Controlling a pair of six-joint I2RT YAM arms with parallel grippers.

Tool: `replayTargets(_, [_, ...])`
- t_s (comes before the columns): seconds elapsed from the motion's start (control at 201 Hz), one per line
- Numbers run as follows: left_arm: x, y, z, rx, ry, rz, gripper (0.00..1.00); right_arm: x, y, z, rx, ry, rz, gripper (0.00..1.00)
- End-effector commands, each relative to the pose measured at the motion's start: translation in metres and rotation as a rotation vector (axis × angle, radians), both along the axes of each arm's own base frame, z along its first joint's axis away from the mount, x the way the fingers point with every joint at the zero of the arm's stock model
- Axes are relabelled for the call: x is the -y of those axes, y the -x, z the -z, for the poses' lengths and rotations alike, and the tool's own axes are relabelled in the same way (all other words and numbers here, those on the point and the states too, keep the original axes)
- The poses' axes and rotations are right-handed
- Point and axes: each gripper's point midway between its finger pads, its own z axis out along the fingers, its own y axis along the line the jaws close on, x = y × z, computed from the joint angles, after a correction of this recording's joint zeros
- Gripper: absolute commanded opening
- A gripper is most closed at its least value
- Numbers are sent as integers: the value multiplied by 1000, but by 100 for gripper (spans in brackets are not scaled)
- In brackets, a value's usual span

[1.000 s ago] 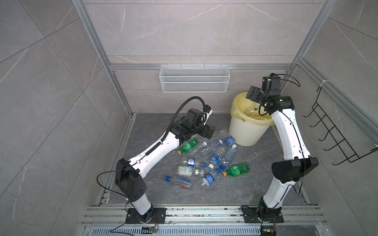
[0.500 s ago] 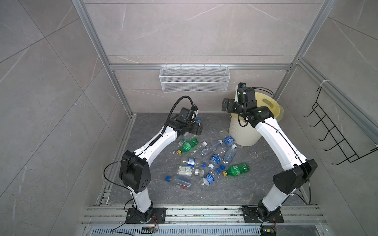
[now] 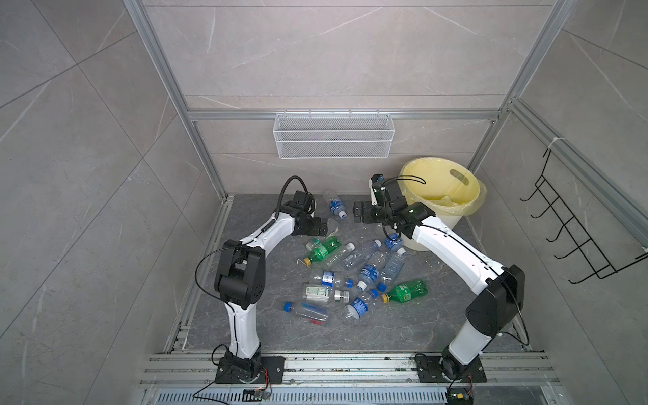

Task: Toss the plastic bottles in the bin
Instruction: 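Withdraw the right gripper from the bin while the left gripper lowers to bottles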

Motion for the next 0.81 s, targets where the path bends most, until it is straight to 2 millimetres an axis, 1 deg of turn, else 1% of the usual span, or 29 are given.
replayTargets(0.0, [18, -2, -2, -4, 43, 63, 100, -11, 2, 6, -20, -72, -5, 100])
replayTargets(0.1, [22, -7, 2, 14, 53, 86, 100, -12, 5, 18, -47, -81, -6, 100])
replayTargets(0.184, [23, -13, 11, 17, 35, 101, 100, -14, 7, 24, -68, -89, -9, 100])
replayTargets(0.249, [23, -17, 17, 20, 15, 112, 99, -16, 10, 27, -79, -97, -16, 99])
replayTargets(0.498, [20, -37, 25, 55, -49, 119, 99, -12, 17, 37, -101, -99, -13, 100])
replayTargets(0.617, [20, -41, 34, 46, -66, 122, 98, -12, 18, 41, -108, -98, -11, 100])
replayTargets(0.801, [16, -38, 48, 29, -86, 131, 97, -13, 19, 47, -123, -99, -10, 100])
